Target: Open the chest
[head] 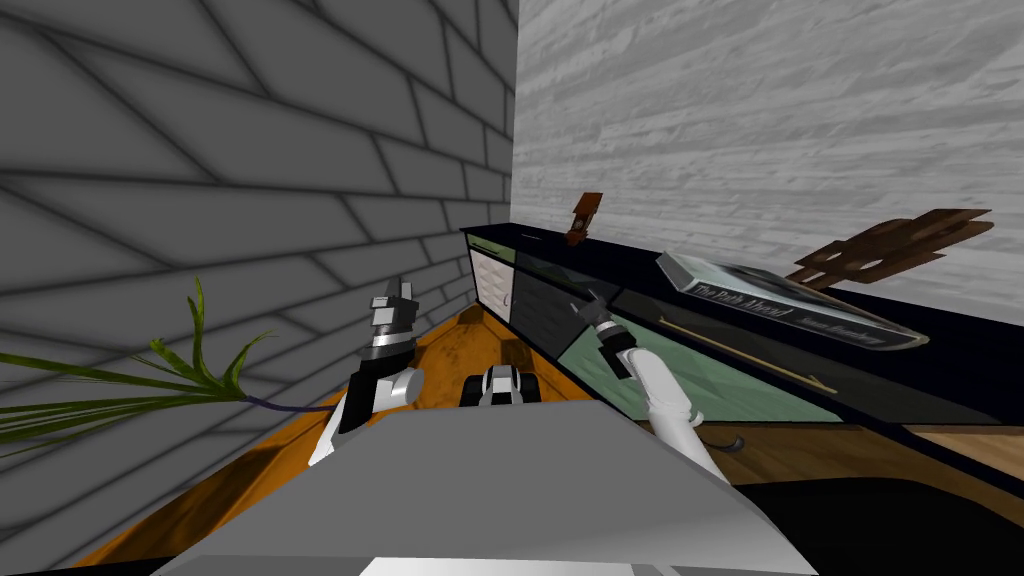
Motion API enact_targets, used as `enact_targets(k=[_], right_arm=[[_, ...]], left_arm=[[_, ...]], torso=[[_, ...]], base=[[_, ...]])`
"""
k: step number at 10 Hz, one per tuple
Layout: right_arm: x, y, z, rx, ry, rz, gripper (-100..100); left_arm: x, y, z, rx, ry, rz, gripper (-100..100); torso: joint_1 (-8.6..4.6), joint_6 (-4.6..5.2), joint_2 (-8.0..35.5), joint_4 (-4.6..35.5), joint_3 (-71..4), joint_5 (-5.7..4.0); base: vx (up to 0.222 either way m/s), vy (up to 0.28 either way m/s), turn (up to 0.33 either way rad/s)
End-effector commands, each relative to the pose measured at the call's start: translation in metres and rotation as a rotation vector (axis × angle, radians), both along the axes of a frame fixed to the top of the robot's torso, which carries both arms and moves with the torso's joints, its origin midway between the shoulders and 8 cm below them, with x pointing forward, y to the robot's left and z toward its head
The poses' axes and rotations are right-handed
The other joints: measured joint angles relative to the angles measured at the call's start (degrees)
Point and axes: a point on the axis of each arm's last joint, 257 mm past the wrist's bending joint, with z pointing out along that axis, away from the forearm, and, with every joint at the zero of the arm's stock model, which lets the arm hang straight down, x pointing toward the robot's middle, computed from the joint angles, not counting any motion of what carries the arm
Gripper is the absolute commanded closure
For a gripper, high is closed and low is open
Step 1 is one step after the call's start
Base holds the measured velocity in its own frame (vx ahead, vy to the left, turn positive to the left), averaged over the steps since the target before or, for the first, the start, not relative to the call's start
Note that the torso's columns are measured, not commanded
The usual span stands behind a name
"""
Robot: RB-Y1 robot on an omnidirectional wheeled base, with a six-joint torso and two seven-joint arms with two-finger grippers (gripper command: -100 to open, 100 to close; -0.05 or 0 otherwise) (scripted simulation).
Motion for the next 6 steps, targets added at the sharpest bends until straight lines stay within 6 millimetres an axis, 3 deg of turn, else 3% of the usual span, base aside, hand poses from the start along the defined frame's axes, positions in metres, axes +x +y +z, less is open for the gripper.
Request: enact_targets(k=[1, 6], right_arm=[[0.003, -0.016, 0.002, -0.115, -0.002, -0.037, -100], [0.004, -0.027, 0.007, -0.163, -0.004, -0.052, -100]], left_arm=[[0.0, 0.0, 0.0, 0.0, 0.0, 0.0, 0], [0.0, 0.0, 0.0, 0.0, 0.0, 0.0, 0]], torso=[[0.01, 0.0, 0.01, 0.0, 0.01, 0.0], [0.05, 0.0, -0.15, -0.03, -0.07, 0.01]], base=[[0.066, 0.009, 0.035], [0.055, 0.012, 0.006]])
